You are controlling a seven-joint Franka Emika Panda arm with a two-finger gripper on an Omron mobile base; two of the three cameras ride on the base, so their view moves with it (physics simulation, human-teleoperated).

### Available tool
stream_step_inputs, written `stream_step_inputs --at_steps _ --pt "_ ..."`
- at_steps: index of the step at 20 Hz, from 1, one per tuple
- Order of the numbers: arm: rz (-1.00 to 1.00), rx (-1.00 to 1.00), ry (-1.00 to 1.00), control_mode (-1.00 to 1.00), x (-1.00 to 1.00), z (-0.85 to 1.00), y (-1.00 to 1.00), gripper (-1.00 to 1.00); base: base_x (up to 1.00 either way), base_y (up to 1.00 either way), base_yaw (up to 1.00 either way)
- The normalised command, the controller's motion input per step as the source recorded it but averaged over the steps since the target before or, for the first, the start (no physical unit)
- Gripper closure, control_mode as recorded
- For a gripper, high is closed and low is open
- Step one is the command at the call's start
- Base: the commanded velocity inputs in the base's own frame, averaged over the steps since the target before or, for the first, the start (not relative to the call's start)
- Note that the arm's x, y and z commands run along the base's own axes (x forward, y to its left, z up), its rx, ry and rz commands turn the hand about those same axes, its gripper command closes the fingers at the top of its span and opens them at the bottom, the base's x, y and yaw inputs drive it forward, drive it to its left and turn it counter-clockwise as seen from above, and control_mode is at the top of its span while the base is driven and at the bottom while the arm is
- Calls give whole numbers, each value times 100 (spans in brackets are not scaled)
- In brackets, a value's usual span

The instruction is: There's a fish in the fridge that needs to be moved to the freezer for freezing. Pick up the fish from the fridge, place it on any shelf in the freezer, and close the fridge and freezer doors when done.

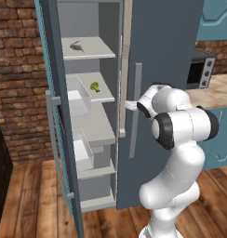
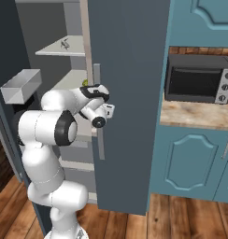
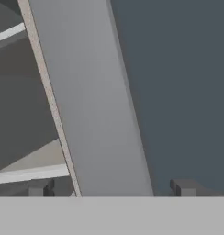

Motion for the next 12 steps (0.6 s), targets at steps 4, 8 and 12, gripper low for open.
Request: stream_step_inputs --at_steps 4,8,12 --pt "0 8 -10 -100 73 35 -28 -100 0 0 0" --pt "1 10 -26 -100 9 63 -13 -100 0 0 0" --pt "5 11 -39 -100 -7 79 0 -100 0 0 0"
